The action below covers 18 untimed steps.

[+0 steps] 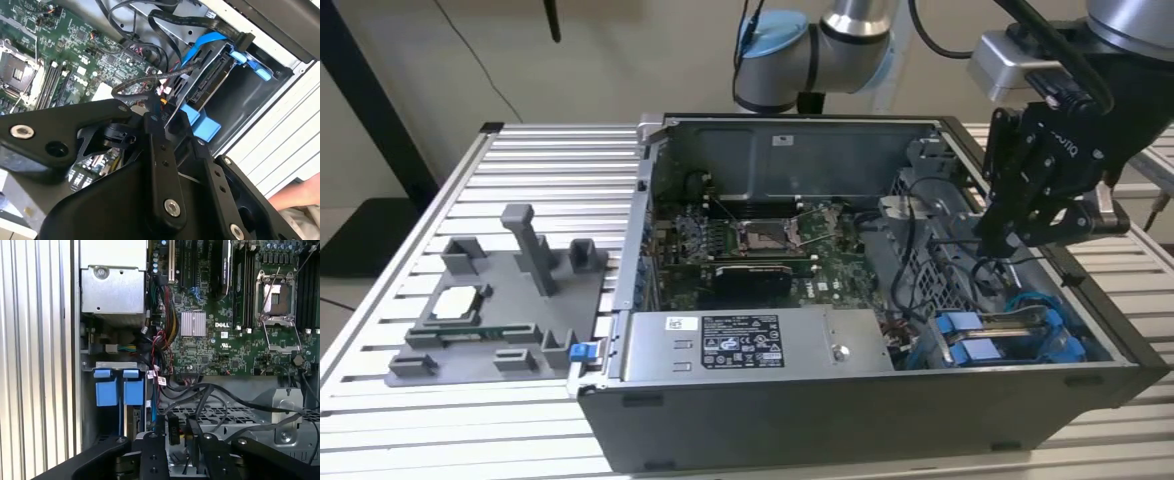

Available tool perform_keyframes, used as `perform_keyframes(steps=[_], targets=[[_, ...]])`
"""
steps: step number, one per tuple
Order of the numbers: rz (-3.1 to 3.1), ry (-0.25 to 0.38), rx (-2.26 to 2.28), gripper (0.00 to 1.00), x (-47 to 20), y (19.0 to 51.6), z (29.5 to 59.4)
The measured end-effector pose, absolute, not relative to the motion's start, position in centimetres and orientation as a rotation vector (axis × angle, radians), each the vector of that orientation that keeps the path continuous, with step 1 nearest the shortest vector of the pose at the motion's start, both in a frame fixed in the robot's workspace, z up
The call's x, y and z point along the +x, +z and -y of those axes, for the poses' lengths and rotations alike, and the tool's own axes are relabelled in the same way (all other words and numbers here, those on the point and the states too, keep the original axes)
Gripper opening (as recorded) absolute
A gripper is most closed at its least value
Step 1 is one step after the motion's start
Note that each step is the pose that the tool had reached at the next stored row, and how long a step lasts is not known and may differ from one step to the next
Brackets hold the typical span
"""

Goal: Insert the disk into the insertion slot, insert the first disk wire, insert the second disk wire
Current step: 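Insert the disk into the insertion slot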

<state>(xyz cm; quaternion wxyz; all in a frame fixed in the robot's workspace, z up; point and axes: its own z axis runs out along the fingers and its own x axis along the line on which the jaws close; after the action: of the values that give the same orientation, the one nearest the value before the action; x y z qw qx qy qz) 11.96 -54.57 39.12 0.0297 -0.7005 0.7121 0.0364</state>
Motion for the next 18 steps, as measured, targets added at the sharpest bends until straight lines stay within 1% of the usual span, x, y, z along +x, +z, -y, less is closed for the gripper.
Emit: perform_keyframes(steps=[18], targets=[[-2.196, 0.112, -2.16, 0.0, 12.15, 38.89, 54.85]])
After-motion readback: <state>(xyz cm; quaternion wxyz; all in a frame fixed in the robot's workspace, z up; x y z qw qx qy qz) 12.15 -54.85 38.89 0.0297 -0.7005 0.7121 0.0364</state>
